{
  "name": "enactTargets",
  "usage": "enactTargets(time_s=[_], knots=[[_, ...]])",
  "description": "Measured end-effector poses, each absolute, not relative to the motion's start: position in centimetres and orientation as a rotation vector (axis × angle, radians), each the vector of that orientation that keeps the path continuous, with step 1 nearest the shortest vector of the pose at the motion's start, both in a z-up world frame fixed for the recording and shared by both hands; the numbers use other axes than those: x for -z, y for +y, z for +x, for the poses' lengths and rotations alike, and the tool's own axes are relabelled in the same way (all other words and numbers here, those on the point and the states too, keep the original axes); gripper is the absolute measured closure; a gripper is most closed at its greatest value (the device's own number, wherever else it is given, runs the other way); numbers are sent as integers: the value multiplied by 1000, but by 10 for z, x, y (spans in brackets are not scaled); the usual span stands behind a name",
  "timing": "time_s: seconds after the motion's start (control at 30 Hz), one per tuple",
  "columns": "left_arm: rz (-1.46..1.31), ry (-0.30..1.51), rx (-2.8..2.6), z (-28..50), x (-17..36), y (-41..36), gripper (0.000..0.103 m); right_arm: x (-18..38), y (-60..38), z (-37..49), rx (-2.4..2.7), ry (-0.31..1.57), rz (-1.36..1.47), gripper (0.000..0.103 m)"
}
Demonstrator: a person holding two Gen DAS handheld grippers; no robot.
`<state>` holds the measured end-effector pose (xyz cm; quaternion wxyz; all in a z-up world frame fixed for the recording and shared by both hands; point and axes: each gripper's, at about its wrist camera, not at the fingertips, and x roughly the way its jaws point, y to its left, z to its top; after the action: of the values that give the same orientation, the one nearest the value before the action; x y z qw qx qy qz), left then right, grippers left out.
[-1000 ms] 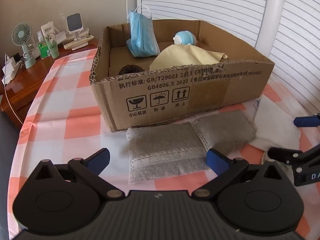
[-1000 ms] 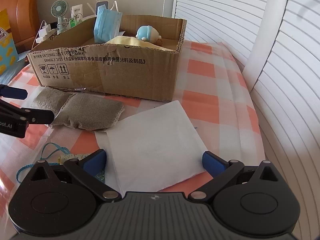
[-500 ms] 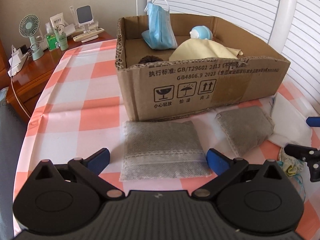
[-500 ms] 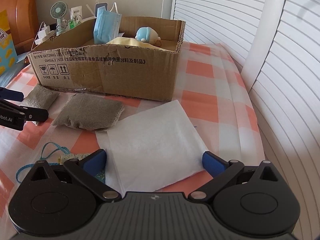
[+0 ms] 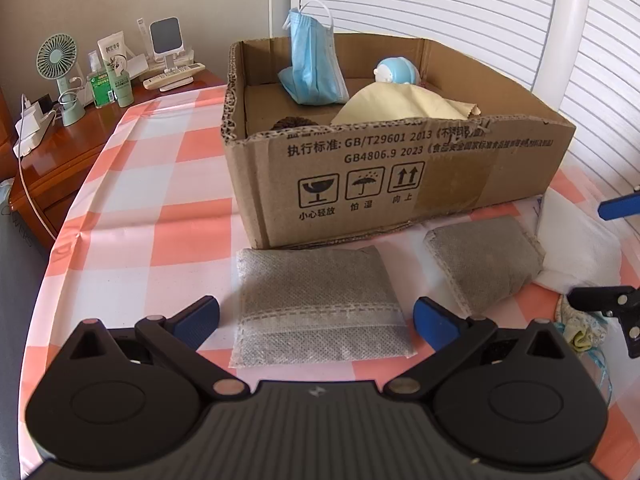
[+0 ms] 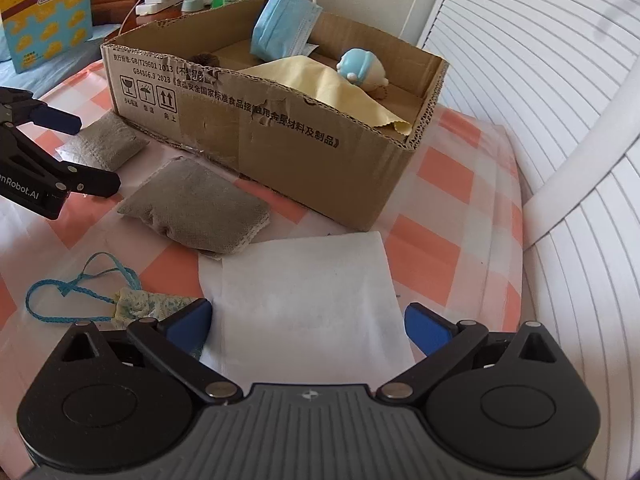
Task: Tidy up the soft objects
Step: 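Move the right tool to the white cloth and the left tool to the grey pouch, then pinch the white cloth with the right tool while the left tool grasps the grey pouch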
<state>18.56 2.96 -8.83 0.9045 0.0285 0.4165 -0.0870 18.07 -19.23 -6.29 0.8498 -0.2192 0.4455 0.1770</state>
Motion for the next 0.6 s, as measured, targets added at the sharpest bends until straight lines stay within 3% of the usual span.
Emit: enactTargets(time_s=[0.3, 0.6], knots=[[62, 855, 188, 186, 89, 30, 0, 66, -199, 202, -442, 976, -380, 1], [66, 856, 195, 186, 88, 31, 1, 55, -202, 193, -452, 956, -365, 32]])
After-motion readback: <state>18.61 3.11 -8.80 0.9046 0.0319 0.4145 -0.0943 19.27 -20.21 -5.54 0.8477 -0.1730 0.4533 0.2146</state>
